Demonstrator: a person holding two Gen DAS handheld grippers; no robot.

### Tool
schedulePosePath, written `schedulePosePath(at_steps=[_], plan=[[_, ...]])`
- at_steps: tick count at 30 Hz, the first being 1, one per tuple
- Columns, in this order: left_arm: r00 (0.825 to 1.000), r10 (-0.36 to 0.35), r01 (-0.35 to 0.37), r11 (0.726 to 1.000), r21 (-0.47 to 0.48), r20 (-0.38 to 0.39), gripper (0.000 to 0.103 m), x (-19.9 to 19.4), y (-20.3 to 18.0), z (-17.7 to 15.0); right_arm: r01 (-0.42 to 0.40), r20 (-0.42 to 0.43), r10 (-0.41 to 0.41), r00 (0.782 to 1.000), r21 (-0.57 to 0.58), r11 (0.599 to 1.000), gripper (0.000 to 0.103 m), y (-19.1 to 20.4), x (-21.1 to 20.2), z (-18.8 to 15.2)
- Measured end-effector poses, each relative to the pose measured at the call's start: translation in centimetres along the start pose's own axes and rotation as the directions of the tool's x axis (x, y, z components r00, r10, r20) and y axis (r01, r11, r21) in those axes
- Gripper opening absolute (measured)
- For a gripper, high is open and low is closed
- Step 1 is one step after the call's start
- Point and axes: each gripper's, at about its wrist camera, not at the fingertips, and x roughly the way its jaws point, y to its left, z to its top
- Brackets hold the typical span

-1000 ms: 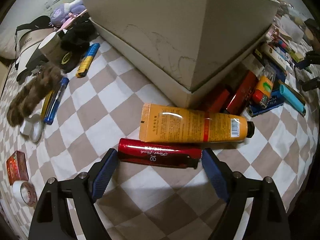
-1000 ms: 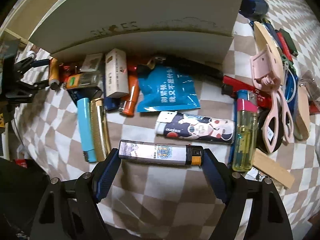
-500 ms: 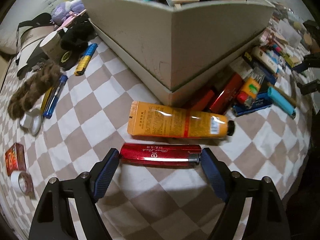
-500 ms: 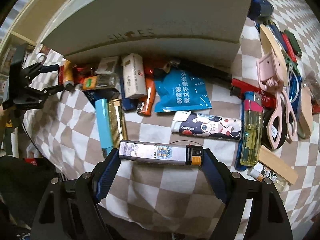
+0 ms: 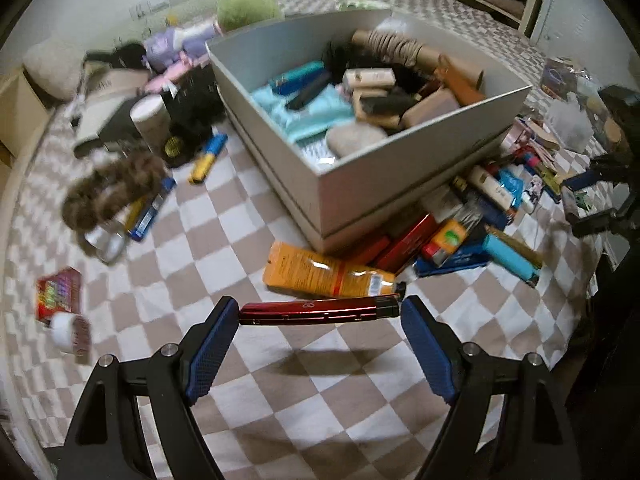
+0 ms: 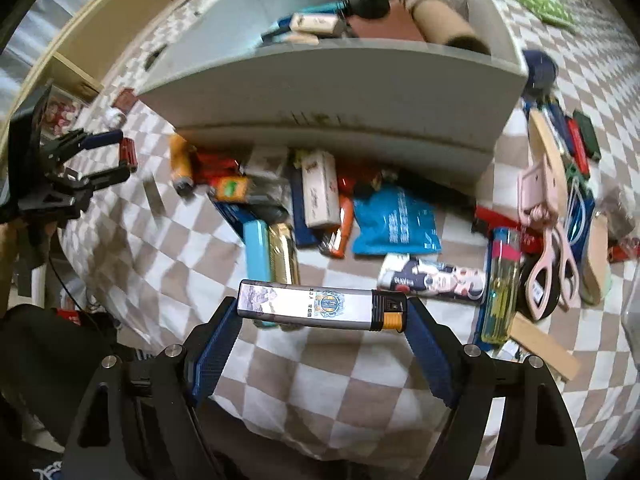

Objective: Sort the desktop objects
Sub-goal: 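Lift the red tube and white lighter up over the box with both tools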

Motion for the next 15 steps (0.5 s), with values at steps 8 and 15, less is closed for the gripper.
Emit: schedulePosePath(at_steps=[8, 15], plan=[[0.991, -0.009, 0.012, 1.000, -0.026, 0.135, 0.083, -4.0, 0.0, 2.4, -0.038, 0.117, 0.038, 0.992, -0.004, 0.999, 0.082, 1.4, -3.2, 1.2], [0.974, -0.034, 0.047, 0.997, -0.055, 0.226, 0.083, -6.2, 0.0, 4.9, -0.070, 0.251, 0.070, 0.966, -0.010, 0.997, 0.082, 2.3, -7.2, 2.7]])
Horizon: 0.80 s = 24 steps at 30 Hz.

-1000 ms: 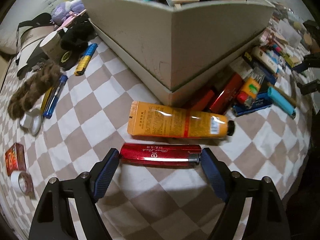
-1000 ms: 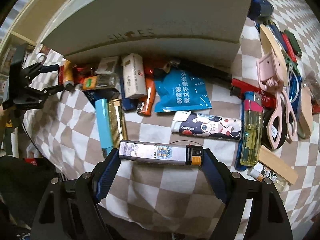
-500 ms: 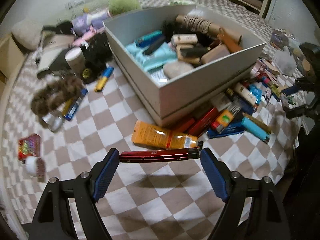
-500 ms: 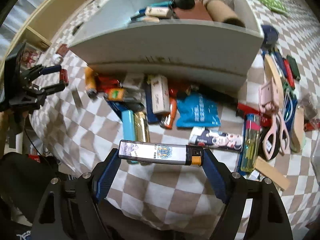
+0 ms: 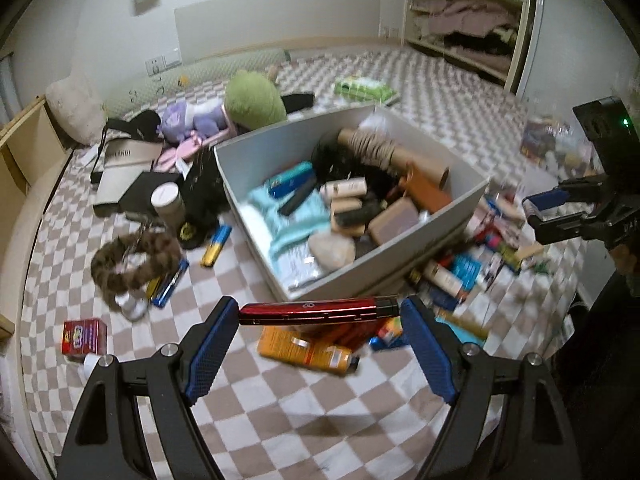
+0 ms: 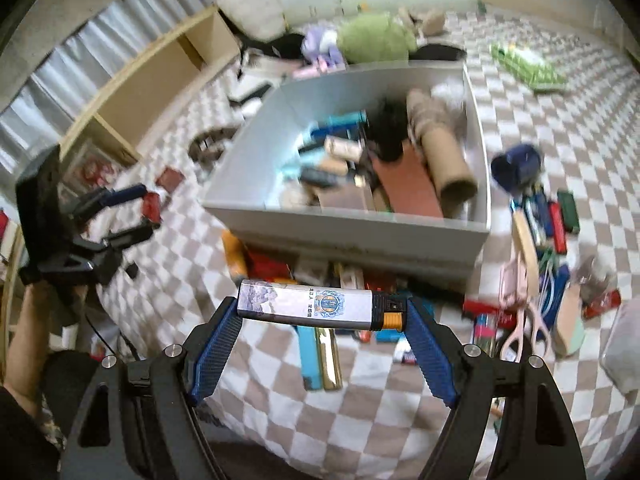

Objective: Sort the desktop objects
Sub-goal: 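Lift the red tube and white lighter up over the box with both tools, then lower the red tube into the box and open the left tool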

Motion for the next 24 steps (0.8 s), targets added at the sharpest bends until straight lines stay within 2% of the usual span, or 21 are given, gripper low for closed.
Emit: schedulePosePath(at_steps=[5, 13, 24], plan=[[0.999, -0.025, 0.027, 0.997, -0.066, 0.037, 0.083, 0.4, 0.1, 2.6, -0.020, 0.081, 0.020, 0.996, 0.002, 1.000, 0.082, 0.9, -1.8, 2.2], [1.000, -0.012, 0.015, 0.994, -0.107, 0.023, 0.083, 3.2, -1.0, 5.9, -0.027, 0.159, 0.025, 0.987, 0.011, 1.000, 0.082, 1.6, -2.5, 5.8], [0.996, -0.021, 0.003, 0.979, -0.204, -0.087, 0.083, 8.6, -1.8, 8.2, -0.017, 0.164, -0.009, 0.986, 0.158, 0.987, 0.082, -2.1, 0.2, 10.3]])
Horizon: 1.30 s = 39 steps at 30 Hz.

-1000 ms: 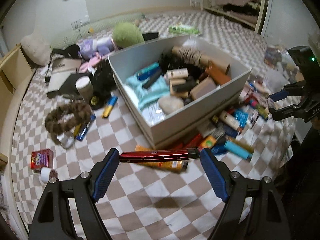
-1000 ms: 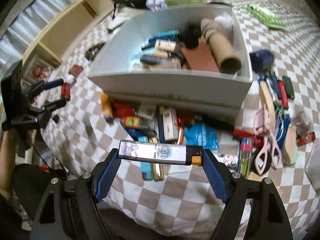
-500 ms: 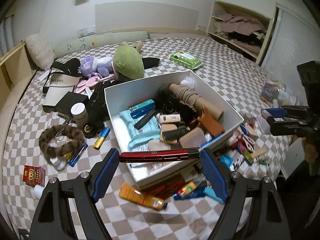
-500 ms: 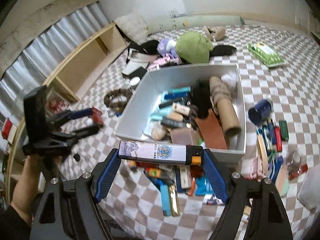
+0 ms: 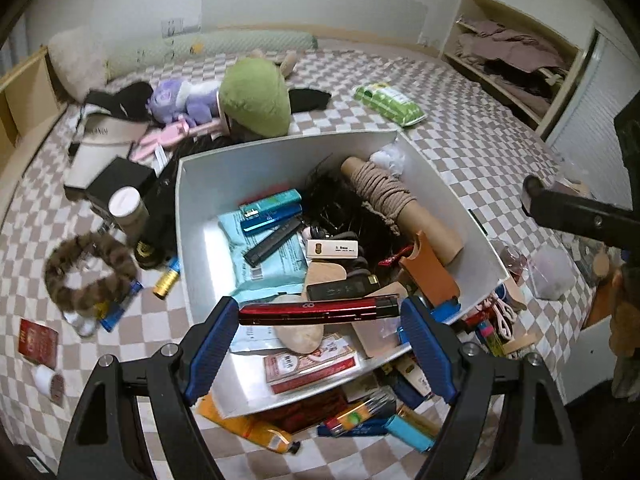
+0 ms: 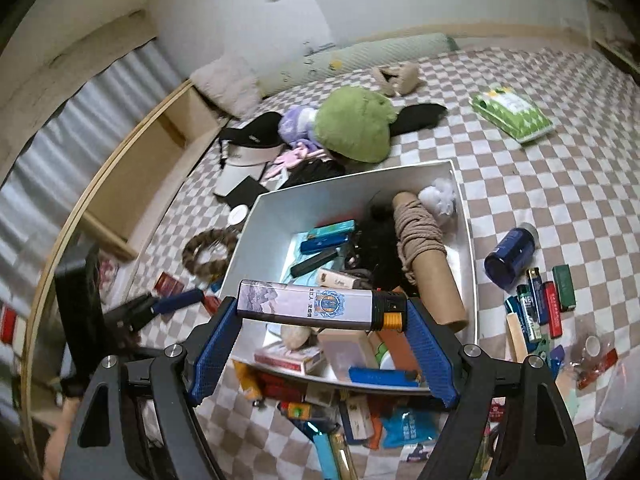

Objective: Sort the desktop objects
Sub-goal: 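Lower the red tube into the box and open the left tool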

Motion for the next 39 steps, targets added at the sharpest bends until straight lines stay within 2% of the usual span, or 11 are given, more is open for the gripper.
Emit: schedulePosePath(at_steps=[7, 14, 30, 39], plan=[[0.998, 0.005, -0.004, 1.000, 0.016, -0.055, 0.083, 3.6, -2.1, 1.3, -0.012, -0.050, 0.017, 0.999, 0.099, 0.995, 0.082, -2.5, 0.9, -0.2], [0.993, 0.029, -0.023, 0.998, 0.050, -0.112, 0.083, 6.9, -4.0, 2.0, 0.007, -0.058, 0.000, 0.998, 0.126, 0.992, 0.082, -4.4, 0.2, -0.7], [0.972, 0.063, -0.051, 0.997, 0.055, -0.225, 0.083, 11.7, -4.3, 2.3, -0.002, -0.060, 0.011, 0.998, 0.152, 0.988, 0.082, -5.6, -0.1, -0.6], [0.972, 0.078, -0.062, 0.995, 0.078, -0.221, 0.084, 12.6, -4.8, 2.7, 0.014, -0.069, -0.002, 0.998, 0.164, 0.986, 0.082, -5.7, 0.6, -0.6]])
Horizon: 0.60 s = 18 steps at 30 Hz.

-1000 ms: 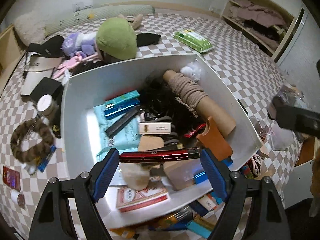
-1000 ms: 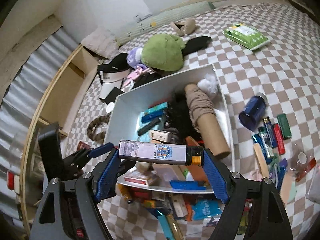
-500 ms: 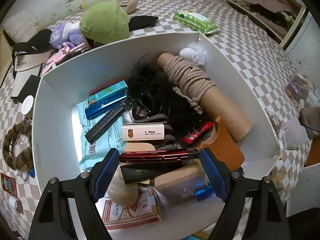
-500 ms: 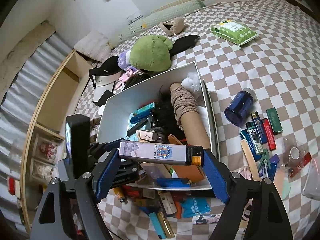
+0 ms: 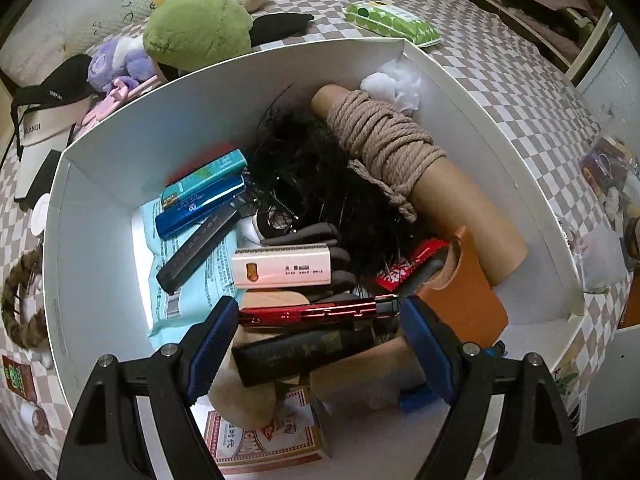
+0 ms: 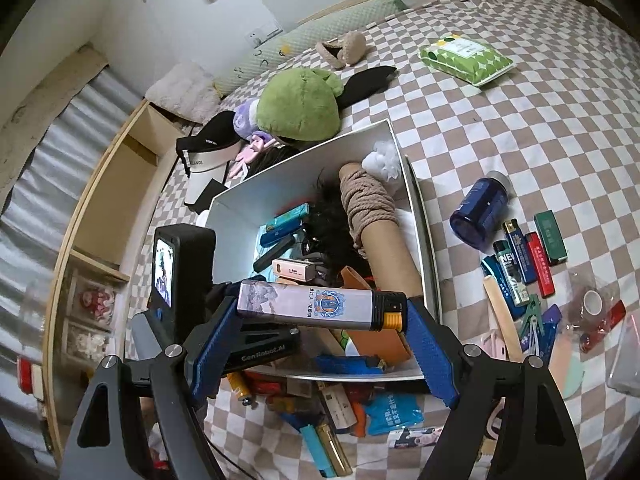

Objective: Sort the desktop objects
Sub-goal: 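Lower the red tube into the box and open the left tool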

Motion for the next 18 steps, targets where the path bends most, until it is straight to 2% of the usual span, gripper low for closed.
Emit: schedulePosePath(at_steps=[9, 18], plan=[[1.000, -0.013, 0.013, 1.000, -0.014, -0.009, 0.083, 0.2, 0.3, -0.1, 0.012, -0.005, -0.012, 1.000, 0.000, 1.000, 0.082, 1.3, 1.4, 0.5], [1.000, -0.009, 0.009, 0.999, 0.047, -0.002, 0.083, -1.8, 1.4, -2.3, 0.003, -0.025, -0.003, 1.000, -0.003, 1.000, 0.082, 2.9, 4.1, 1.4]])
